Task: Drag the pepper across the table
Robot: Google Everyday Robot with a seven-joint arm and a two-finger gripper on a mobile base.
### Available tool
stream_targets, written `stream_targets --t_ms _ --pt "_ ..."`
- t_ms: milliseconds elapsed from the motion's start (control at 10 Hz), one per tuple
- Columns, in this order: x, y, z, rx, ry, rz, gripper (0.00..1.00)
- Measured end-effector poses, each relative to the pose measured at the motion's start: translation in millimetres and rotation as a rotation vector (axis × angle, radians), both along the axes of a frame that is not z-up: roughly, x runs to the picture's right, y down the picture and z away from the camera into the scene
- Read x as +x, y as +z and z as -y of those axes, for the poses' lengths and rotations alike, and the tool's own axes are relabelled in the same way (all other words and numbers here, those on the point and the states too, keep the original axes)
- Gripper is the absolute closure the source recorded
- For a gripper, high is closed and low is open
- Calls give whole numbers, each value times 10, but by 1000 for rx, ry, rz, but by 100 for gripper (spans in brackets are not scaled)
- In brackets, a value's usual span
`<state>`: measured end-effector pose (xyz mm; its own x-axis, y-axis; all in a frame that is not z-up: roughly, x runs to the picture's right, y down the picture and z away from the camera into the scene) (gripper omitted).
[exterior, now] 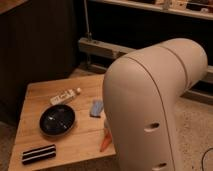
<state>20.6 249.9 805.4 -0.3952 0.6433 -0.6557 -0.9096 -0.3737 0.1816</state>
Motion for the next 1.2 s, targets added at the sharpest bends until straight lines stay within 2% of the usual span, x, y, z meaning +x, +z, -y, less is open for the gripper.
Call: stream_targets --t_ms 500,1200 --pt "-50 -25 62 14 -12 -3 70" --pt "-161 76 62 -1 -40 5 70"
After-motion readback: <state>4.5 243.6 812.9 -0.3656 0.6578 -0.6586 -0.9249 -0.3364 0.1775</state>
